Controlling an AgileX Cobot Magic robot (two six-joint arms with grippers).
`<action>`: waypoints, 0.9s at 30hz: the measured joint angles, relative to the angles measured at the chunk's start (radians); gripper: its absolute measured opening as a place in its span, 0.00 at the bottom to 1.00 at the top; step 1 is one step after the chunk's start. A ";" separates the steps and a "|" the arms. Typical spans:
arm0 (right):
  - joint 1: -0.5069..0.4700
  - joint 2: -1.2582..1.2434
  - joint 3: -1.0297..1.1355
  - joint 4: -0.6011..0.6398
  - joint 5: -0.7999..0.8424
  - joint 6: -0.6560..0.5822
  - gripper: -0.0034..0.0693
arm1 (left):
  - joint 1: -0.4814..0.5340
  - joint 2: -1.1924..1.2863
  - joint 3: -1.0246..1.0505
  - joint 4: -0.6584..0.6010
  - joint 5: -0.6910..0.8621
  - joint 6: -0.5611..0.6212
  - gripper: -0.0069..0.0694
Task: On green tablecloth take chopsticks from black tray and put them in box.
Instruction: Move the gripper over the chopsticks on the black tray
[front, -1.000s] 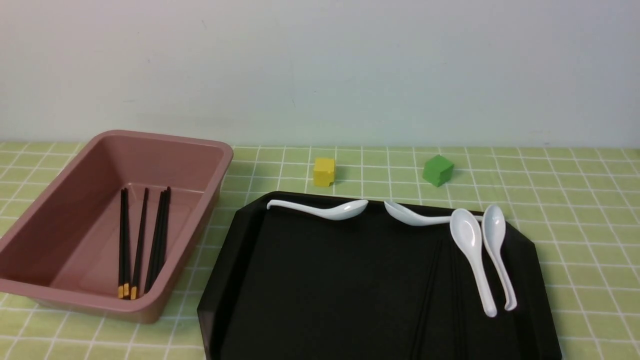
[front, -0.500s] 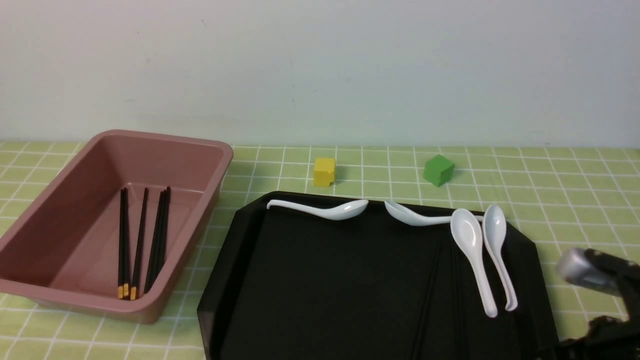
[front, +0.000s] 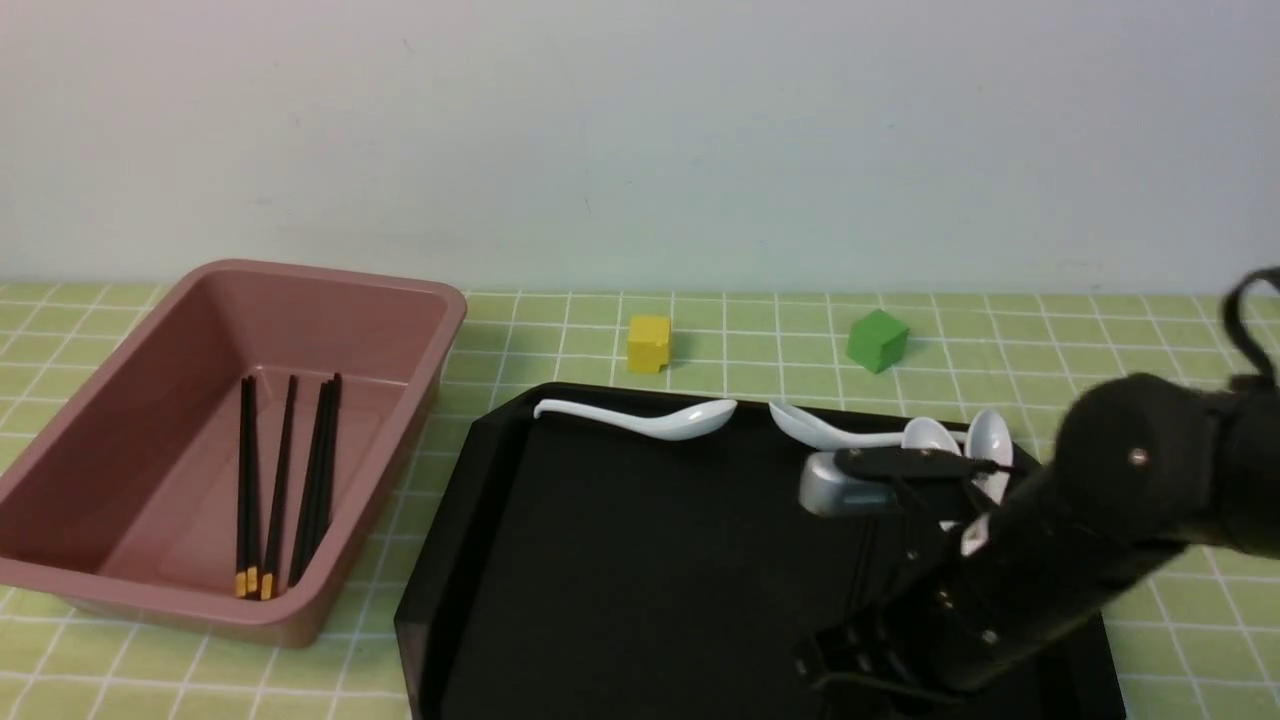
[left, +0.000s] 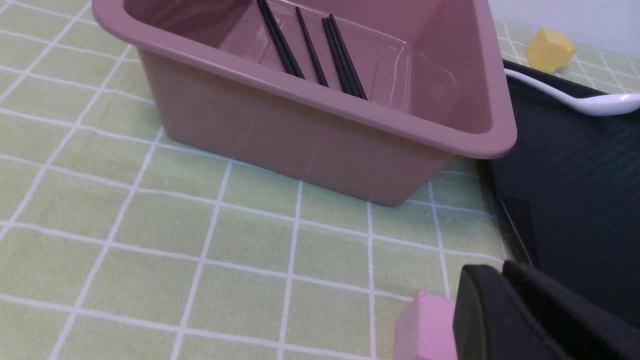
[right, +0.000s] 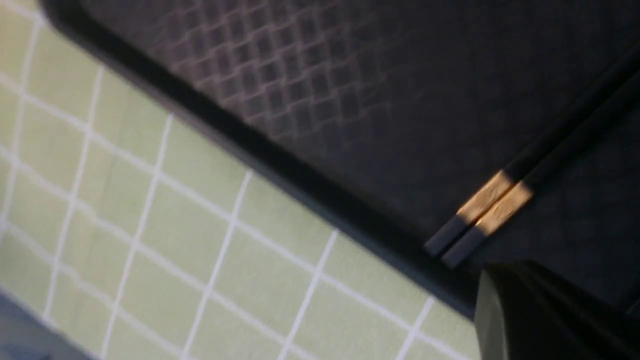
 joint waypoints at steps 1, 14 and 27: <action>0.030 0.032 -0.054 -0.117 0.002 0.150 0.10 | 0.000 0.000 0.000 0.000 0.000 0.000 0.16; 0.099 0.211 -0.196 -0.539 -0.004 0.823 0.63 | 0.000 0.000 0.000 0.000 0.000 0.000 0.19; 0.099 0.274 -0.212 -0.532 -0.014 0.793 0.43 | 0.000 0.000 0.000 0.000 0.000 0.000 0.21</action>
